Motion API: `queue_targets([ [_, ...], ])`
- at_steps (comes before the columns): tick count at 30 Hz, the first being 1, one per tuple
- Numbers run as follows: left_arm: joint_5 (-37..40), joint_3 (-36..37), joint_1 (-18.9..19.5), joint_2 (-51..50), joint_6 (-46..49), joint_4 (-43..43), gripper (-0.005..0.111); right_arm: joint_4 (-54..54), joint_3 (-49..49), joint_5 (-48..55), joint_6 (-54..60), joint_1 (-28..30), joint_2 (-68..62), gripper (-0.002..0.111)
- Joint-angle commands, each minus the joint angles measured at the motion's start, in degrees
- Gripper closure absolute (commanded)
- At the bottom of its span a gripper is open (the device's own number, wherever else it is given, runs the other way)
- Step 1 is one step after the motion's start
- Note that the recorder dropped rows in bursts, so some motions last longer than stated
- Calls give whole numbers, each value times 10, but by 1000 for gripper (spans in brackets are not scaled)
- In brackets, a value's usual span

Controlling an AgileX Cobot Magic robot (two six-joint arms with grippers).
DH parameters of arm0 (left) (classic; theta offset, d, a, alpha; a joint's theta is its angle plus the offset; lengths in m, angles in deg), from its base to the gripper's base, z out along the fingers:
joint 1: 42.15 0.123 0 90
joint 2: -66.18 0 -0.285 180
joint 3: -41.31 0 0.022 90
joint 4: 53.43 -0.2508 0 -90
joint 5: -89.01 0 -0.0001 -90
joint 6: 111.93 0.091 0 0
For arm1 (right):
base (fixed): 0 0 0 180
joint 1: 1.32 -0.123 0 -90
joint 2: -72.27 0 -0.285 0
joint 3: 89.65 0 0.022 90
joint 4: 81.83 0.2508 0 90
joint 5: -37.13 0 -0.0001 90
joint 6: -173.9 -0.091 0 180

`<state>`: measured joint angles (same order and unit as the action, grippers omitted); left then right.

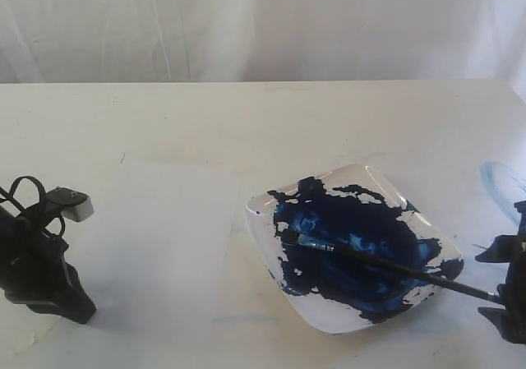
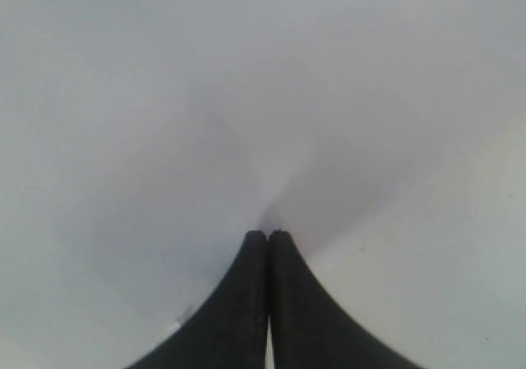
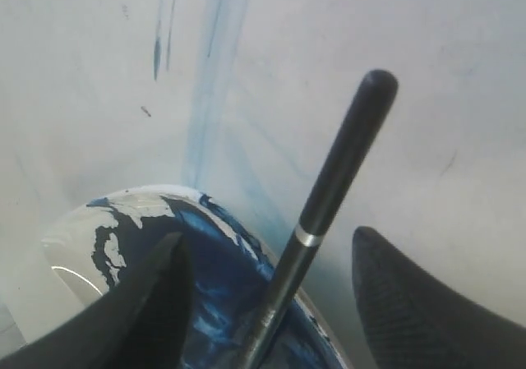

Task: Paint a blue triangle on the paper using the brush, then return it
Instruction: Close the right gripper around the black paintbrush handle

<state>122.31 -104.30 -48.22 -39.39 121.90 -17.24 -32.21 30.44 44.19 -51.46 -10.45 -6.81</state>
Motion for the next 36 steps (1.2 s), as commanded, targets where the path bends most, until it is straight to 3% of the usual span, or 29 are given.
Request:
queue_targets([
  [1, 9, 4, 3, 1, 2, 2, 107, 1, 13, 4, 0, -1, -23, 56],
  [12, 8, 4, 3, 1, 2, 2, 107, 1, 15, -7, 0, -1, -42, 57],
  [21, 8, 4, 3, 1, 2, 2, 107, 2, 15, -27, 0, -1, -42, 70],
  [36, 8, 4, 3, 1, 2, 2, 107, -5, 15, -46, -3, -1, -42, 70],
])
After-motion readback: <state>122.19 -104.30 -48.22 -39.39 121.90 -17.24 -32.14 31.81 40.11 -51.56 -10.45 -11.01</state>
